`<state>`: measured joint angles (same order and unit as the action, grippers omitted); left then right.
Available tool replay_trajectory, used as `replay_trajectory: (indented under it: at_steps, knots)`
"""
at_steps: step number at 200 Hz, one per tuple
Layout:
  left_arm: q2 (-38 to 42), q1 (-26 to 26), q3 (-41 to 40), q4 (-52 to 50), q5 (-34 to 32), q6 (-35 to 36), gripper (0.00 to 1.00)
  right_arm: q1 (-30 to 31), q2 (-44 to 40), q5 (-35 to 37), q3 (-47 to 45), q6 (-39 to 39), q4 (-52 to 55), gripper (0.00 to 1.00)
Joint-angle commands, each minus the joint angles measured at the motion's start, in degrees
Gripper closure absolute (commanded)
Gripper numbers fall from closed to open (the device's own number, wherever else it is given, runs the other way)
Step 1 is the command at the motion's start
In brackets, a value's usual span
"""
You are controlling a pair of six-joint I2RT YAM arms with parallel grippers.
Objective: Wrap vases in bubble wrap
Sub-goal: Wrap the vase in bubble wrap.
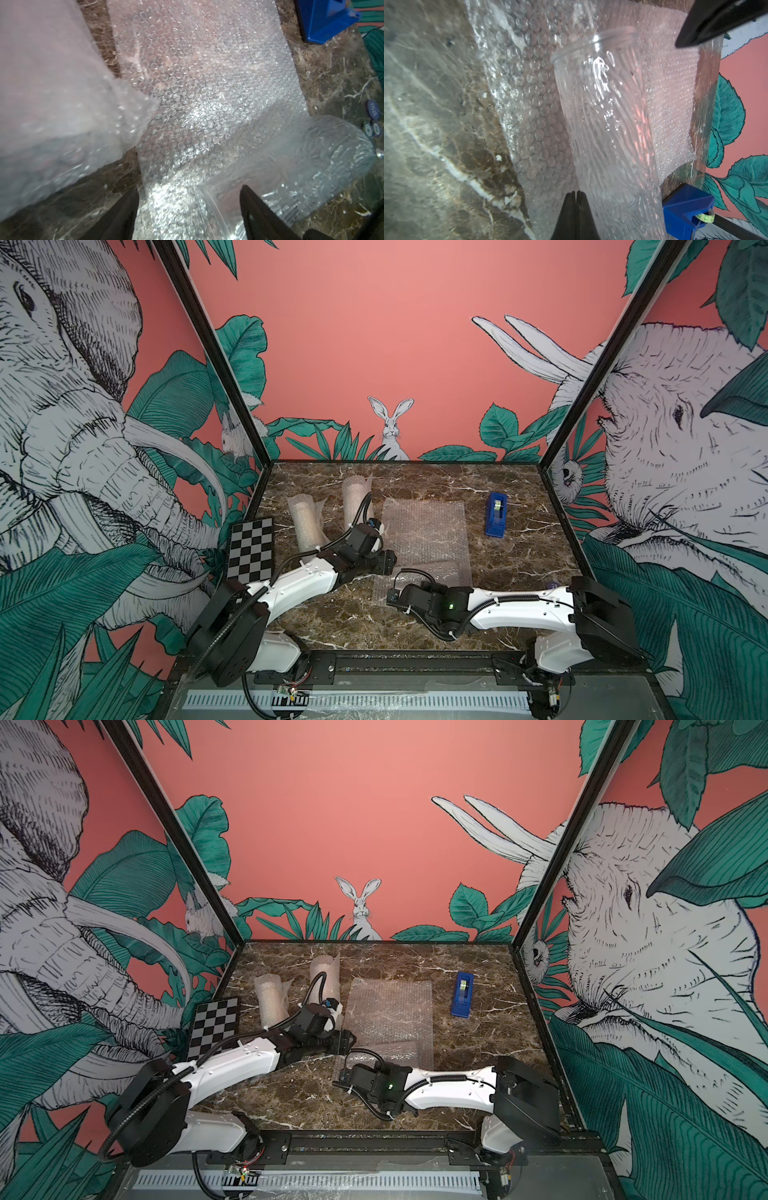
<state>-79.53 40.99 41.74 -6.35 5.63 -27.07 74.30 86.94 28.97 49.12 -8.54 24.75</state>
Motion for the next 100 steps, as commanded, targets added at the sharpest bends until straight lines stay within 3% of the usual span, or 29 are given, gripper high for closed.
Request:
replay_trajectory:
  at_steps: [1, 44, 100]
  knots:
    - [-0.98, 1.09, 2.29, -0.85, 1.35, 0.95, 0.23, -0.20, -1.62, -1.17, -0.69, 1.20, -1.54, 0.95]
    - [-1.07, 1.11, 2.38, 0.02, -0.28, 0.25, 0.22, 1.98, -0.72, -5.49, -0.68, -2.76, -0.96, 0.64]
    - [1.44, 1.02, 1.38, -1.00, -5.00, 0.36, 0.20, 1.78, 9.73, -6.31, 4.85, -4.75, 4.09, 0.61]
